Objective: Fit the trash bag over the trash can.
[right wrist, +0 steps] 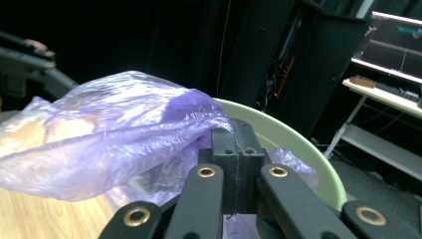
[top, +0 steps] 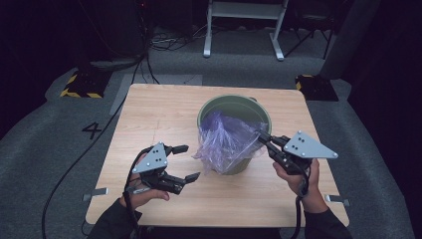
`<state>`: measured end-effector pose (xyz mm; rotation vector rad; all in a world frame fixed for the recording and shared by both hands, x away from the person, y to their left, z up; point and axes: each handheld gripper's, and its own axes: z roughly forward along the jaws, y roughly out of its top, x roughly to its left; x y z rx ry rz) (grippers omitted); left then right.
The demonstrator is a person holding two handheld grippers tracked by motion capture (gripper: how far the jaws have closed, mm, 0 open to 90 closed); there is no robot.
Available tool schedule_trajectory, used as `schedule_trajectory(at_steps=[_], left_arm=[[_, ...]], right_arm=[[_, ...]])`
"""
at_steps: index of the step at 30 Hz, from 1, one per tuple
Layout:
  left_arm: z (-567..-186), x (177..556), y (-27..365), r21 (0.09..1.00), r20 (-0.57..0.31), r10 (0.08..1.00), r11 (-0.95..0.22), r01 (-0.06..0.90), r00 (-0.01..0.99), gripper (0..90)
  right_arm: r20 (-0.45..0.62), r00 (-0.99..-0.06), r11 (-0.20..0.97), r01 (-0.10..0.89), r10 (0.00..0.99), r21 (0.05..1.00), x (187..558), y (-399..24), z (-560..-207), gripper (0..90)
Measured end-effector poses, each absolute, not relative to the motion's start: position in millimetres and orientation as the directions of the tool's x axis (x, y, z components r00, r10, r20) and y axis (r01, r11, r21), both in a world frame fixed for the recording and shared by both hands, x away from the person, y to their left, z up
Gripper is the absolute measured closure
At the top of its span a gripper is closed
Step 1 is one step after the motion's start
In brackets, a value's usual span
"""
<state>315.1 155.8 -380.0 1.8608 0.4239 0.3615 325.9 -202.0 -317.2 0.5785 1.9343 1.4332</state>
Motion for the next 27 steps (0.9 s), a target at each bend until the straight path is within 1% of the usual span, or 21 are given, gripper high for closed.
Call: schedule_trajectory(at_steps=[4, 7, 9, 11, 15, 17, 19, 20, 22, 23, 24, 25, 26, 27], left_arm=[[-387, 322, 146, 0.934, 0.047, 0.477, -0.333, 0.131, 0.878, 15.3], [-388, 330, 140, 0.932, 0.037, 0.494, -0.33, 0.148, 0.869, 16.2], [-387, 338, 137, 0.931, 0.022, 0.509, -0.324, 0.168, 0.86, 21.0], [-385, 341, 137, 0.931, 0.022, 0.514, -0.324, 0.17, 0.858, 21.6], [-377, 352, 134, 0.94, 0.006, 0.544, -0.289, 0.181, 0.839, 27.3], [-375, 353, 134, 0.944, 0.003, 0.54, -0.279, 0.176, 0.841, 25.8], [-371, 354, 134, 0.951, 0.004, 0.538, -0.262, 0.162, 0.843, 21.8], [-368, 354, 131, 0.952, 0.02, 0.523, -0.269, 0.143, 0.852, 21.4], [-366, 354, 129, 0.952, 0.023, 0.52, -0.271, 0.139, 0.854, 22.2], [-363, 355, 127, 0.953, 0.032, 0.51, -0.276, 0.128, 0.859, 26.0], [-361, 354, 126, 0.953, 0.037, 0.511, -0.276, 0.123, 0.859, 33.5], [-357, 355, 124, 0.956, 0.055, 0.517, -0.273, 0.104, 0.854, 44.1], [-357, 355, 124, 0.956, 0.055, 0.517, -0.273, 0.104, 0.854, 48.8], [-355, 357, 123, 0.954, 0.05, 0.508, -0.278, 0.109, 0.86, 48.8]], right_arm=[[-0.222, -0.665, 0.3, 0.004, 0.713, 0.954, 336, -207, -319, 90.0], [-0.211, -0.662, 0.297, 0.017, 0.719, 0.955, 339, -208, -321, 90.0], [-0.188, -0.664, 0.284, 0.038, 0.724, 0.958, 342, -211, -323, 90.0], [-0.185, -0.663, 0.281, 0.04, 0.726, 0.959, 343, -212, -323, 90.0], [-0.173, -0.671, 0.278, 0.051, 0.721, 0.959, 343, -215, -325, 90.0], [-0.173, -0.672, 0.28, 0.053, 0.72, 0.959, 343, -216, -325, 90.0], [-0.173, -0.67, 0.282, 0.056, 0.722, 0.958, 342, -217, -326, 90.0], [-0.171, -0.669, 0.285, 0.064, 0.724, 0.957, 341, -219, -328, 90.0], [-0.171, -0.669, 0.287, 0.065, 0.723, 0.956, 341, -219, -328, 90.0], [-0.171, -0.671, 0.289, 0.068, 0.722, 0.955, 341, -220, -328, 90.0], [-0.167, -0.682, 0.296, 0.076, 0.712, 0.952, 341, -221, -329, 90.0], [-0.17, -0.681, 0.3, 0.076, 0.712, 0.951, 340, -221, -330, 89.9], [-0.17, -0.681, 0.3, 0.076, 0.712, 0.951, 340, -221, -330, 89.9], [-0.172, -0.683, 0.304, 0.078, 0.71, 0.949, 340, -222, -331, 89.6]])
